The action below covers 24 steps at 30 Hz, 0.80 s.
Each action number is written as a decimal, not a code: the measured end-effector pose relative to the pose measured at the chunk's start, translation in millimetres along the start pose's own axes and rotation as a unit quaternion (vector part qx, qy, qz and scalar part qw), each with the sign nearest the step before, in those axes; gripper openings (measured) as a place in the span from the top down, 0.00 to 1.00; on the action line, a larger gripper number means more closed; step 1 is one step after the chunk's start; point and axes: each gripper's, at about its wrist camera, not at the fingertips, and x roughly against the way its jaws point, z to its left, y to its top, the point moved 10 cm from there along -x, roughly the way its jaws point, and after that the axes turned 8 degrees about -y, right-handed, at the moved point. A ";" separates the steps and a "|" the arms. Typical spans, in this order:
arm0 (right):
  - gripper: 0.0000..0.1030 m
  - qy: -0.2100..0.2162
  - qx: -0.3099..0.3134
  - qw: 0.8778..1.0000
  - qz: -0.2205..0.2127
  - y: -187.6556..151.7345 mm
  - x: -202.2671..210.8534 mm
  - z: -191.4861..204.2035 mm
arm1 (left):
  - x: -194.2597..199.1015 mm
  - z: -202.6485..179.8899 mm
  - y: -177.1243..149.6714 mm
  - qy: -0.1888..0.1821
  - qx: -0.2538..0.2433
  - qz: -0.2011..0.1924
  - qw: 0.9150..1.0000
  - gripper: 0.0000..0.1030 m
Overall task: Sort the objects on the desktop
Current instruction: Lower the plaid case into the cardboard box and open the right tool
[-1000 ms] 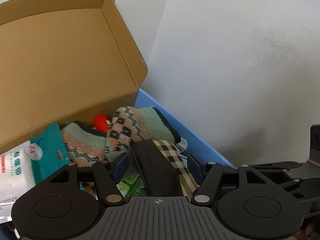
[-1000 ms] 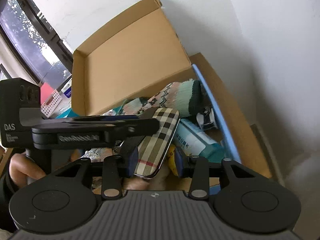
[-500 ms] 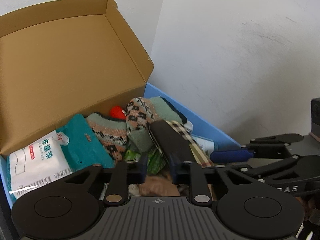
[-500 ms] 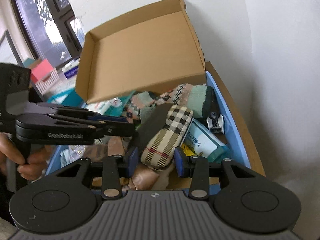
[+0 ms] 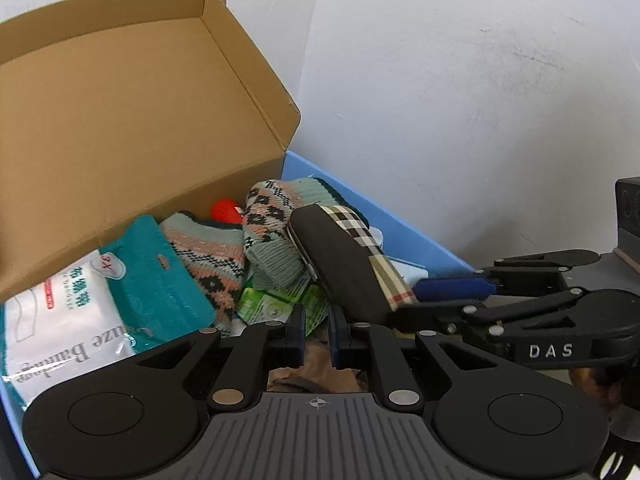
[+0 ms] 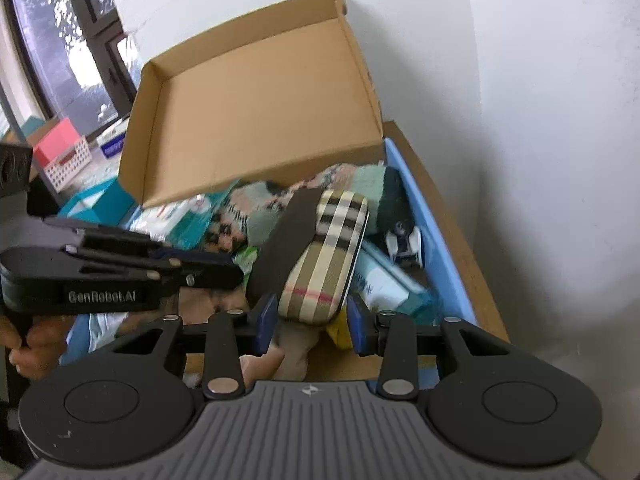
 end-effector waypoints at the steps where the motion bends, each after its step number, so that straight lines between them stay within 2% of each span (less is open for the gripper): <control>1: 0.59 -0.003 -0.001 1.000 -0.004 3.1 -2.0 -1.7 | -2.2 0.1 0.6 -0.002 0.003 0.001 1.000 0.87; 5: 0.61 -0.018 0.002 1.000 -0.010 13.1 -9.7 -7.1 | -8.2 -0.4 3.0 -0.001 0.002 0.001 1.000 0.87; 7: 0.61 -0.004 0.005 1.000 -0.006 13.3 -6.7 -6.0 | -9.1 -1.5 3.1 -0.003 -0.001 0.002 1.000 0.87; 9: 0.61 0.011 0.005 1.000 0.003 8.9 -4.1 -6.1 | -9.1 -0.8 2.1 -0.002 -0.002 0.004 1.000 0.87; 16: 0.61 0.012 0.038 0.999 0.023 -10.4 0.1 -3.4 | -12.7 -1.0 -0.3 -0.010 0.007 0.005 1.000 0.87; 20: 0.61 0.001 0.066 0.998 0.025 -14.8 -4.6 4.6 | -13.9 -5.2 -0.4 -0.016 0.005 0.006 1.000 0.87; 24: 0.61 -0.005 0.069 0.997 0.023 -14.8 -5.6 3.4 | -14.2 -7.8 -2.4 -0.017 0.004 0.008 1.000 0.86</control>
